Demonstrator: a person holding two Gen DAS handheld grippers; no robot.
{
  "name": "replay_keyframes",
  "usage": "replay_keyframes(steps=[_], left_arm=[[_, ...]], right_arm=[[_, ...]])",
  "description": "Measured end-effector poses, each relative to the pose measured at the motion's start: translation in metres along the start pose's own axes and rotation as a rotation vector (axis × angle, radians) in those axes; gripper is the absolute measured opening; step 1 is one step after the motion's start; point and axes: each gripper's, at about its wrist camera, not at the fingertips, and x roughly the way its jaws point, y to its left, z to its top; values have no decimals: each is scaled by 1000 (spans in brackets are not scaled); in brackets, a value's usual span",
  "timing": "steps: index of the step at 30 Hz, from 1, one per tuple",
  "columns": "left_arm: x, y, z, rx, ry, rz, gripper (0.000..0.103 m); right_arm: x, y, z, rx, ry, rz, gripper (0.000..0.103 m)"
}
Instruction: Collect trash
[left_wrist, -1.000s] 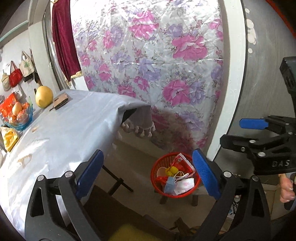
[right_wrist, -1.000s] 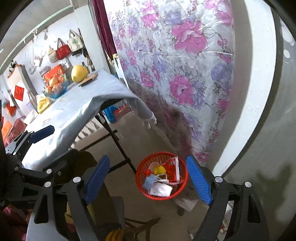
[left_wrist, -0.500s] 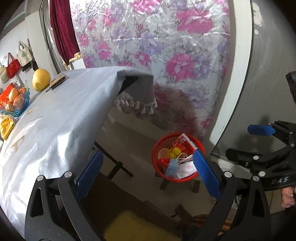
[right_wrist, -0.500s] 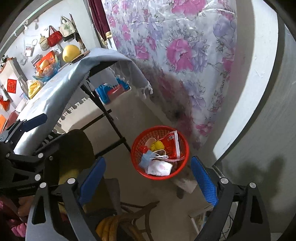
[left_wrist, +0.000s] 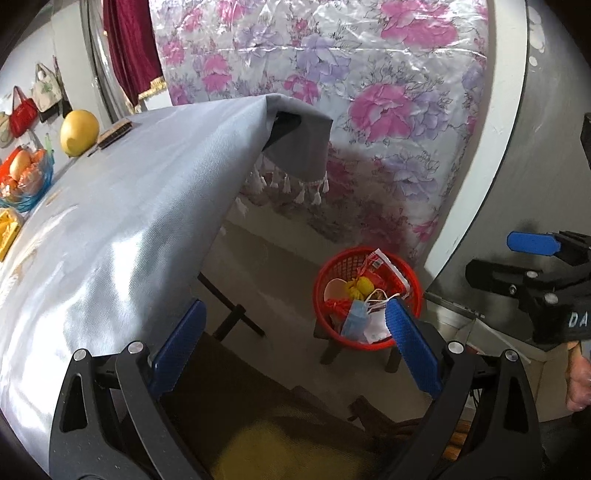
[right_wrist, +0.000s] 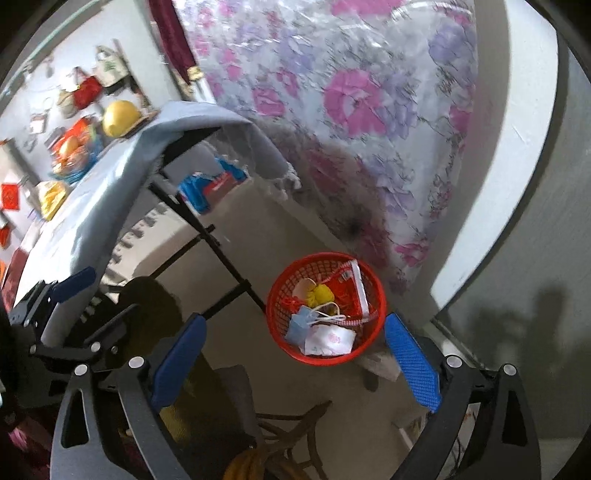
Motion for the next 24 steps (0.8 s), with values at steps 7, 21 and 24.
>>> replay_keyframes(steps=[7, 21, 24], left_arm=[[14, 7, 2, 42, 2, -84, 94], [35, 0, -22, 103, 78, -129, 94], [46, -10, -23, 104, 113, -137, 94]], right_arm=[[2, -2, 6, 228, -20, -77, 96], [41, 13, -6, 160, -114, -217, 98], [47, 7, 2, 186, -93, -159, 97]])
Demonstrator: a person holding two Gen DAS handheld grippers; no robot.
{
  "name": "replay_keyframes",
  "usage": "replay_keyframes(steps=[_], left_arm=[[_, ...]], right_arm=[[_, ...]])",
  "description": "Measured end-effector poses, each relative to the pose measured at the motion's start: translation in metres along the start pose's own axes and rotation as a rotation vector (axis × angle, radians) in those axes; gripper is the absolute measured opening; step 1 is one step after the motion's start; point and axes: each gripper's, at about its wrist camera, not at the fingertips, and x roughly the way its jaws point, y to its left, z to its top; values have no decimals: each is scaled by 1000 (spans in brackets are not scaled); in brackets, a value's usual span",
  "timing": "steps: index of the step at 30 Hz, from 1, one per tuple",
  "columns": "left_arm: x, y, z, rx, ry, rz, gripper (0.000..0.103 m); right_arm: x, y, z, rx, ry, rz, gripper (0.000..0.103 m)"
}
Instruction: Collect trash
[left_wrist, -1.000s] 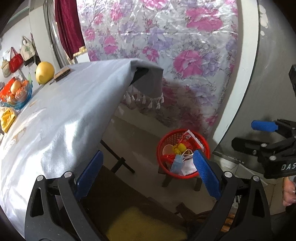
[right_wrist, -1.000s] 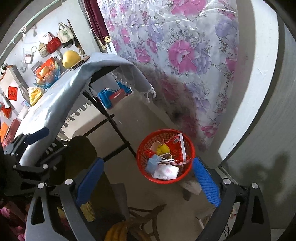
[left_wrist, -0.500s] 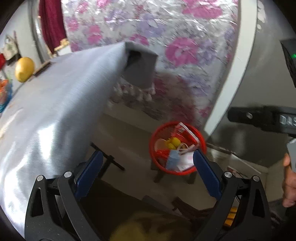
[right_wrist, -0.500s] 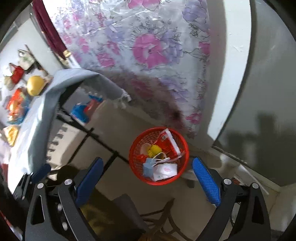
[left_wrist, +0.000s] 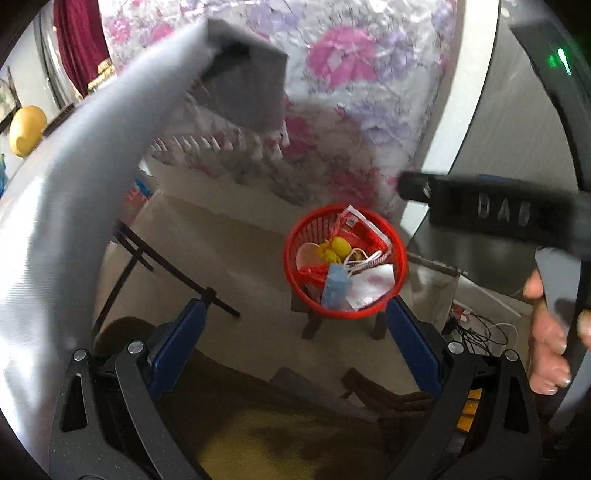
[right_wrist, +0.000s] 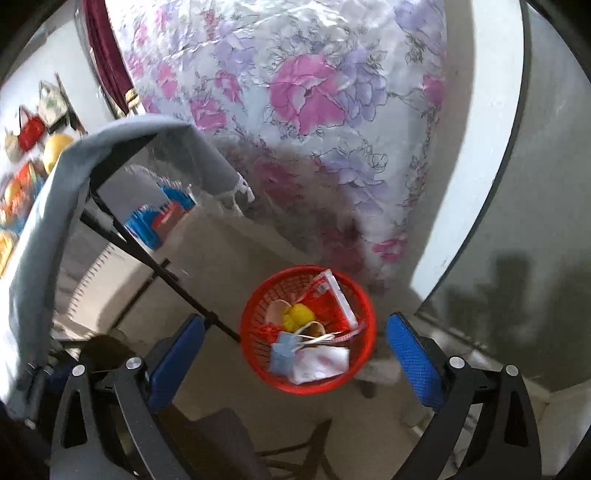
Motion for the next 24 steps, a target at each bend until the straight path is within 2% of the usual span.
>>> replay_keyframes(steps=[2, 5, 8, 11, 15, 17, 19, 24], left_arm=[[9, -1, 4, -18, 10, 16, 94], [22, 2, 8, -39, 38, 35, 94], [38, 4, 10, -55, 65, 39, 94], [50, 4, 13, -66, 80, 27, 94], [55, -6, 15, -41, 101, 8, 94], [52, -14, 17, -24, 92, 11, 94], [45, -22, 20, -16, 79, 8, 94], [17, -32, 30, -56, 39, 13, 94]], right_arm=[[4, -4, -1, -11, -18, 16, 97], [15, -16, -6, -29, -14, -79, 97], [21, -38, -8, 70, 20, -41, 97], [27, -53, -11, 105, 58, -39, 97], [30, -62, -19, -50, 127, -43, 97], [23, -67, -25, -64, 115, -7, 97], [20, -68, -28, -90, 108, -6, 97], [8, -68, -35, -146, 92, 43, 97]])
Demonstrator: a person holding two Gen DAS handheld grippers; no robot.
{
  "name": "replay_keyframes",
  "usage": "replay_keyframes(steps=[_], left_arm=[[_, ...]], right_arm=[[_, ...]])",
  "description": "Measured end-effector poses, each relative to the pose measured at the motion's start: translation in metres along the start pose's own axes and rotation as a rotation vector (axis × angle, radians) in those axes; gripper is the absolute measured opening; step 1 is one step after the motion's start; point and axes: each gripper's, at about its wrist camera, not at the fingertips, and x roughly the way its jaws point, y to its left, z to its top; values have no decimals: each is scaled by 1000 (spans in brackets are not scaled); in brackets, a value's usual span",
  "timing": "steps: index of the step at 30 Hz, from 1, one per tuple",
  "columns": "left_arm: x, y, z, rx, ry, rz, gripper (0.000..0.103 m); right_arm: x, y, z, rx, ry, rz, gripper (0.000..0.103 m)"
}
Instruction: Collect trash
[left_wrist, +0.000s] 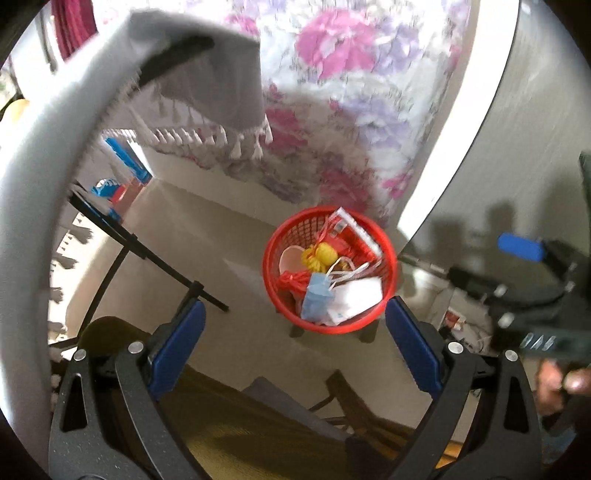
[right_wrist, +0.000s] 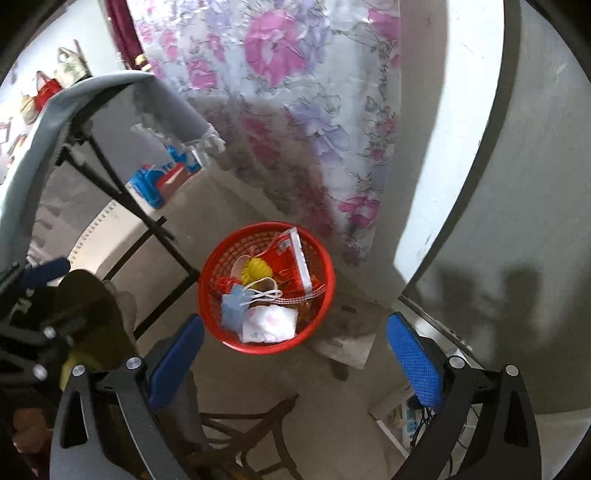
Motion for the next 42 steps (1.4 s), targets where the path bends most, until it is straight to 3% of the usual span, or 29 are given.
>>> replay_keyframes(steps=[9, 21, 42], left_arm=[[-53, -22, -10, -33, -116, 78, 94], [-54, -16, -10, -42, -114, 93, 94], [-49, -6, -13, -65, -101, 127, 94]], right_arm=[[-24, -2, -5, -76, -43, 12, 97], [-17, 4, -4, -109, -6, -2, 97], [-28, 19, -2, -165, -46, 12, 97]])
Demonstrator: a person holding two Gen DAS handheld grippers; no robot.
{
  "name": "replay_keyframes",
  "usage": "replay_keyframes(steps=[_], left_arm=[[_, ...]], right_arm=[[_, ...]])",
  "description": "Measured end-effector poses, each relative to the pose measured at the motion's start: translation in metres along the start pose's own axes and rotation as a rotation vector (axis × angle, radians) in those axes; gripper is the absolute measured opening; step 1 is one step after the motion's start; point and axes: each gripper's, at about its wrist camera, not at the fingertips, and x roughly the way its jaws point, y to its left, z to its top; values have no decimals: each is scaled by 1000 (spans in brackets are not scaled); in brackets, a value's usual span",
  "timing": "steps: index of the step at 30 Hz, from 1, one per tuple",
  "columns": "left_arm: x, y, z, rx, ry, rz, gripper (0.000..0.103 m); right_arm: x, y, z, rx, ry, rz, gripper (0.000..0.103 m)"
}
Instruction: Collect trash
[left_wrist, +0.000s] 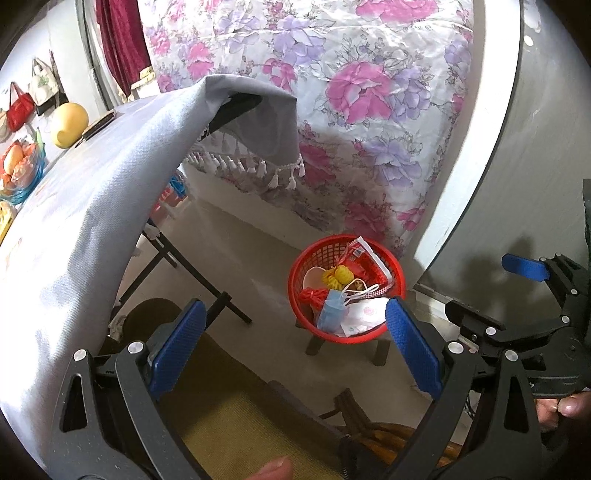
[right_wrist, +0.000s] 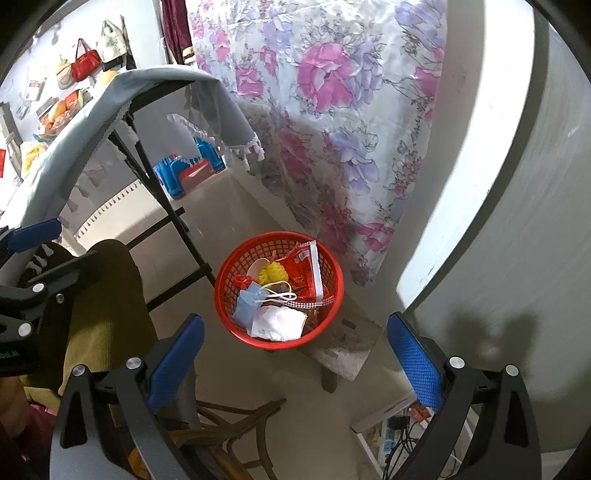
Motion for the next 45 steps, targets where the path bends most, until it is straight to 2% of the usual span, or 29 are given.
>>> replay_keyframes(steps=[12, 45], left_arm=[[6, 6, -2, -1, 16, 47, 94], [14, 8, -4, -11, 47, 42, 94]], right_arm=[[1, 15, 1, -46, 5, 8, 97], [2, 18, 1, -46, 11, 20, 97]])
